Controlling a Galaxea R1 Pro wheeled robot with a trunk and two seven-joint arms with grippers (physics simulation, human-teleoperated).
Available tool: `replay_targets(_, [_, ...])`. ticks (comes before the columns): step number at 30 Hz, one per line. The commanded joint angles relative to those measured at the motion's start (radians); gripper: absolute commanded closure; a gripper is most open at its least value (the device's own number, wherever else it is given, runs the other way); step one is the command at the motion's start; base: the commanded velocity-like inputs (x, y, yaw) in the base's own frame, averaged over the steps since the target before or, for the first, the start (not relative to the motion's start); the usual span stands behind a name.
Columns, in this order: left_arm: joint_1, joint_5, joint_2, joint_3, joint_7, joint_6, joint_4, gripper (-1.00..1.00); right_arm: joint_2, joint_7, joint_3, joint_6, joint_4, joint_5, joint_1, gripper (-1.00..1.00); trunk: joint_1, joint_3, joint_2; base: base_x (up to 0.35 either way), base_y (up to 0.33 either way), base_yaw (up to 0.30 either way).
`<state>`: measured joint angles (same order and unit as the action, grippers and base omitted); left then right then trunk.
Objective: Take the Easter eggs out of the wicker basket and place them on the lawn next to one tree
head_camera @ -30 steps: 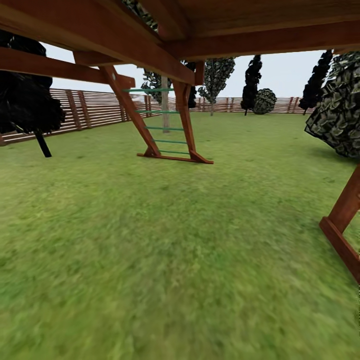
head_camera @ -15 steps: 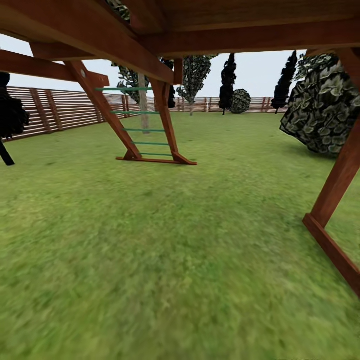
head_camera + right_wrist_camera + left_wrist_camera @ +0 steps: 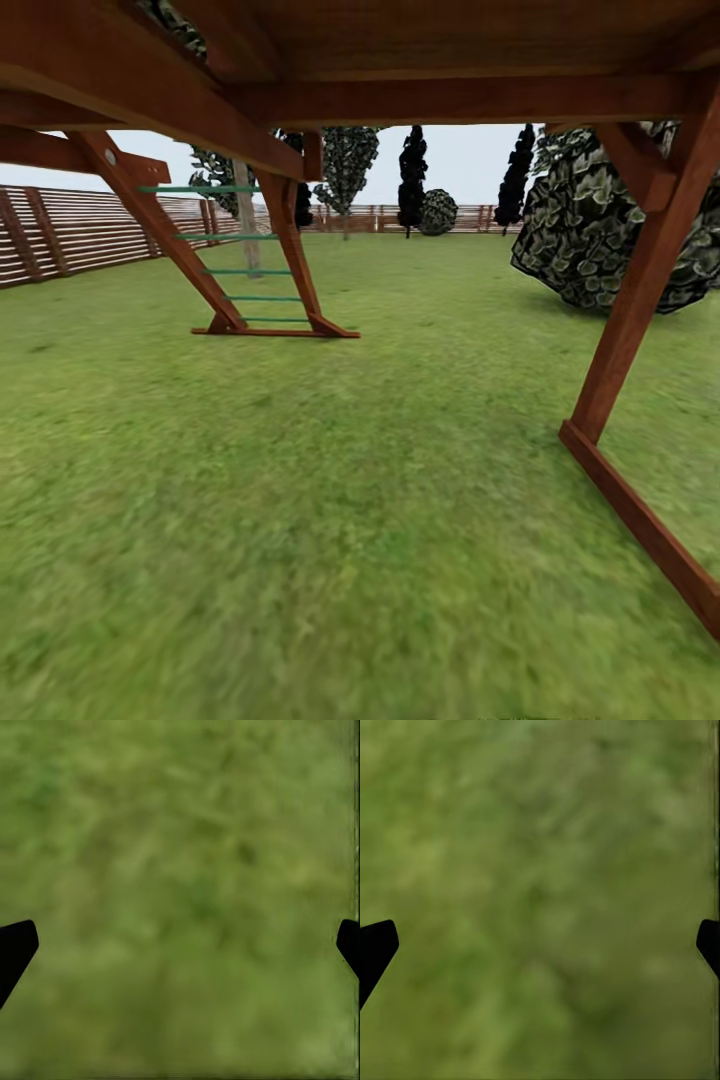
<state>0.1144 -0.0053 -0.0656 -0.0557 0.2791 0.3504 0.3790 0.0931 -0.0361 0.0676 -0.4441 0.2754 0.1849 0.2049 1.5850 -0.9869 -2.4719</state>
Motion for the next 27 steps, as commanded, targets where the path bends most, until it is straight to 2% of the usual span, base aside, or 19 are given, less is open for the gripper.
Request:
replay_targets(1, [0.000,-0.001,-0.001,-0.006,-0.002,0.004,0.000,-1.00,0.001,-0.004,0.007,-0.003,-0.001,0.007,0.001,-1.00,-0.004,0.002,0.007,0.000,0.000,-0.248])
replay_targets(9, [0.001,-0.002,0.002,-0.004,-0.001,0.005,-0.001,-1.00,0.001,-0.004,0.008,-0.003,0.001,0.007,0.001,-1.00,-0.008,0.005,0.014,0.049,0.000,-0.240])
replay_targets(27, [0.001,-0.002,0.004,-0.004,-0.001,0.002,-0.003,-1.00,0.001,-0.004,0.012,-0.004,0.007,0.005,0.001,-1.00,-0.008,0.005,0.014,0.326,0.026,-0.020])
